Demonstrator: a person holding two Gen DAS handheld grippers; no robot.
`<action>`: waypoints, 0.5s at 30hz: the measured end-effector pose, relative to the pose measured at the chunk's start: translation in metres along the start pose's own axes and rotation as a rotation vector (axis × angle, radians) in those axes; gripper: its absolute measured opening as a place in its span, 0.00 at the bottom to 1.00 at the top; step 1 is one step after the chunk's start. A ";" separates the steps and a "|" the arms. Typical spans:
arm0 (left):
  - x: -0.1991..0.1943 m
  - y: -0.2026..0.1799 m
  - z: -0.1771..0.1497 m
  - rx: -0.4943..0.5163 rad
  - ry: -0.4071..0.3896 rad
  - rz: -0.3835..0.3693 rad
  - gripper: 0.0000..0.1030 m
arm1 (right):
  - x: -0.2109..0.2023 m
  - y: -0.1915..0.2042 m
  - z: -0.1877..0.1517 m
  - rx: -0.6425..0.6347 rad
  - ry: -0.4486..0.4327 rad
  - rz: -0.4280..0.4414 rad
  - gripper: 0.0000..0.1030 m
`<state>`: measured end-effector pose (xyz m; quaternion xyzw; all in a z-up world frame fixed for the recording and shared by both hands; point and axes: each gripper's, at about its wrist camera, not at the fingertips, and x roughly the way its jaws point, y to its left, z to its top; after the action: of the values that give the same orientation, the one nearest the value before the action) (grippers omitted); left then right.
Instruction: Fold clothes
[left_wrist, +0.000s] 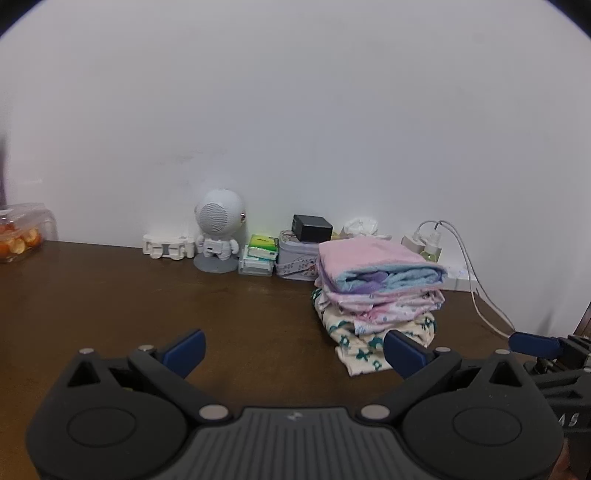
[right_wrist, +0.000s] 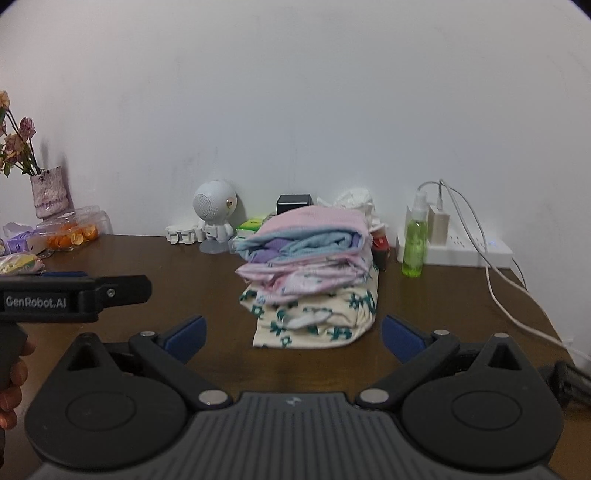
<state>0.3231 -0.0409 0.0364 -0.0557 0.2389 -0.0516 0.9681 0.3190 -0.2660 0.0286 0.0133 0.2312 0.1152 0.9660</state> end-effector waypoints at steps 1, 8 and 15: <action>-0.005 0.000 -0.003 0.005 -0.002 0.007 1.00 | -0.005 0.001 -0.002 0.006 0.002 -0.002 1.00; -0.035 -0.004 -0.022 0.027 -0.003 0.019 1.00 | -0.034 0.007 -0.017 0.021 0.021 -0.017 1.00; -0.061 -0.007 -0.037 0.078 0.002 0.028 1.00 | -0.058 0.015 -0.029 0.012 0.036 -0.032 1.00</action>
<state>0.2514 -0.0432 0.0329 -0.0143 0.2386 -0.0475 0.9698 0.2523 -0.2655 0.0293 0.0133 0.2494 0.0988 0.9633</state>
